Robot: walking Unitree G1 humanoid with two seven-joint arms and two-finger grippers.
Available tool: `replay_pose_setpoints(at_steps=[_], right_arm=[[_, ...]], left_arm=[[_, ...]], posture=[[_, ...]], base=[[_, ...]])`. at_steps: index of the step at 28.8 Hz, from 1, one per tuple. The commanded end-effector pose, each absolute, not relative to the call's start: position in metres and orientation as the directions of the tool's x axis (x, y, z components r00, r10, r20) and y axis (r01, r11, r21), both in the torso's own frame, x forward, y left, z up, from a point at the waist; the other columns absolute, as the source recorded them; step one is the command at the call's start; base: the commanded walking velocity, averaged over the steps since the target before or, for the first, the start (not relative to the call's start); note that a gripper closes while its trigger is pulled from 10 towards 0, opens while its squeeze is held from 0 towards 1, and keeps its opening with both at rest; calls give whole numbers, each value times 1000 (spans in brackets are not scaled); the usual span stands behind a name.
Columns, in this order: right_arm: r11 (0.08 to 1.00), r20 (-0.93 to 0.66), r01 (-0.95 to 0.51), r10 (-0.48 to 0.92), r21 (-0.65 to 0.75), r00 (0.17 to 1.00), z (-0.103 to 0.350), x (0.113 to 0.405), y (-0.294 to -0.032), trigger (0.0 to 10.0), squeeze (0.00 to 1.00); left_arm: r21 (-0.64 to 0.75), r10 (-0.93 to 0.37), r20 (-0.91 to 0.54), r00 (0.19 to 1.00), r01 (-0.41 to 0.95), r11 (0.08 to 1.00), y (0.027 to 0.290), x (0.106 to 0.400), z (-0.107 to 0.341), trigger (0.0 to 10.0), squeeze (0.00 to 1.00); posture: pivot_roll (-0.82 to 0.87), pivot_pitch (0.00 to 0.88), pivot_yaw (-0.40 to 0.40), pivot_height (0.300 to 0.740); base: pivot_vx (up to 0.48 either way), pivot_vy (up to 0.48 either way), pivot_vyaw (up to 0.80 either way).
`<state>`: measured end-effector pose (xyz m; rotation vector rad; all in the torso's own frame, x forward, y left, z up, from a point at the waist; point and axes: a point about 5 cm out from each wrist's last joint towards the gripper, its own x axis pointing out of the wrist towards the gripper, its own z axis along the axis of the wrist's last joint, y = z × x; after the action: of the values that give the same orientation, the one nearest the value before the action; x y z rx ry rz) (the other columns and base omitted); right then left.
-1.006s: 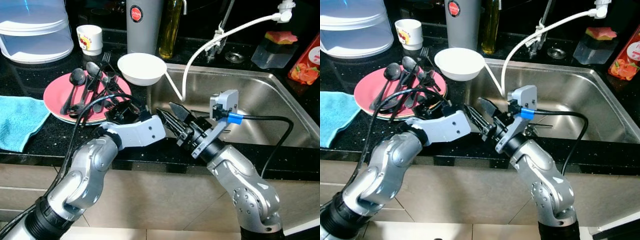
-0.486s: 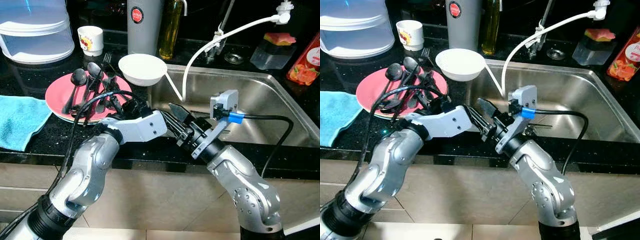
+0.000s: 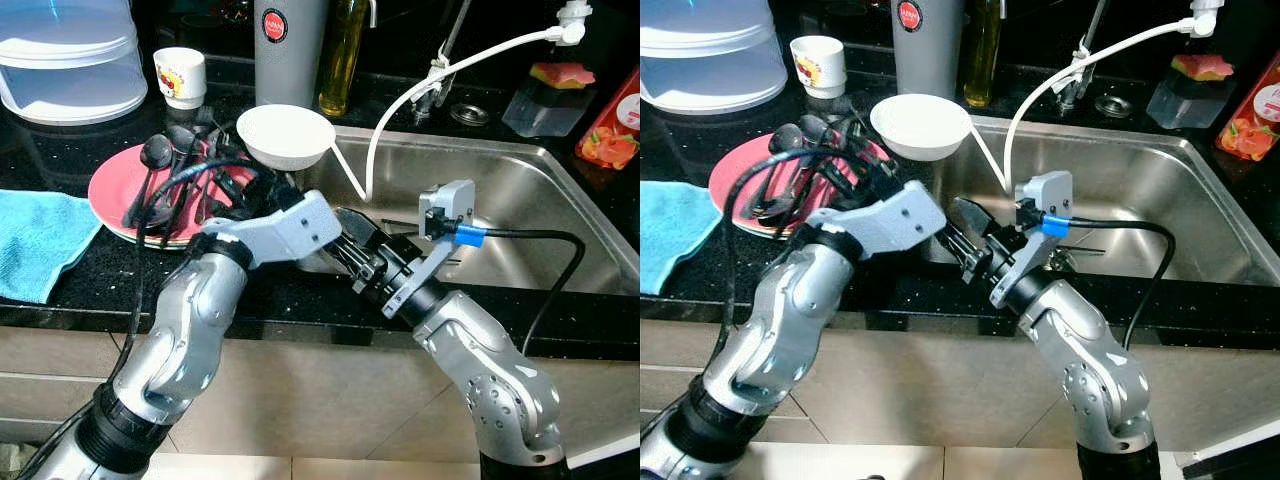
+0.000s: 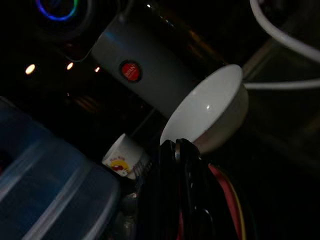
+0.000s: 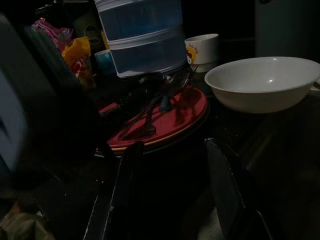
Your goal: Kitchen organization
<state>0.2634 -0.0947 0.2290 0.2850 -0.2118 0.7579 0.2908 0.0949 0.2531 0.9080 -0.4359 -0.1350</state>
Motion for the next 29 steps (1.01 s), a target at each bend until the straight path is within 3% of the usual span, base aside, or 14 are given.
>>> replay_pose_setpoints(at_steps=[1, 5, 12, 18, 26, 29], right_arm=[[690, 297, -703, 644, 173, 705, 233, 262, -96, 10000, 0], [691, 299, -701, 642, 173, 706, 234, 262, -96, 10000, 0], [694, 301, -699, 638, 175, 709, 234, 263, -97, 10000, 0], [695, 302, -698, 637, 174, 709, 235, 263, -96, 10000, 0], [734, 312, -656, 590, 179, 745, 237, 267, -102, 10000, 0], [849, 327, -480, 399, 220, 856, 240, 284, -124, 10000, 0]], left_arm=[[736, -296, 382, 876, -94, 671, 91, 285, 267, 10000, 0], [707, -311, 370, 875, -48, 706, 87, 283, 267, 10000, 0], [445, -309, 441, 843, 93, 890, 76, 277, 283, 10000, 0], [342, -313, 533, 786, 138, 930, 73, 275, 298, 10000, 0], [155, -417, 567, 711, 405, 901, 56, 267, 316, 10000, 0], [47, -526, 515, 677, 590, 806, 43, 262, 310, 10000, 0]], posture=[[189, 63, -91, 740], [187, 63, -91, 740], [186, 61, -92, 740], [186, 61, -93, 740], [182, 60, -94, 740], [177, 57, -92, 740]], base=[[0, 0, 0], [0, 0, 0], [0, 0, 0], [0, 0, 0], [0, 0, 0], [0, 0, 0]])
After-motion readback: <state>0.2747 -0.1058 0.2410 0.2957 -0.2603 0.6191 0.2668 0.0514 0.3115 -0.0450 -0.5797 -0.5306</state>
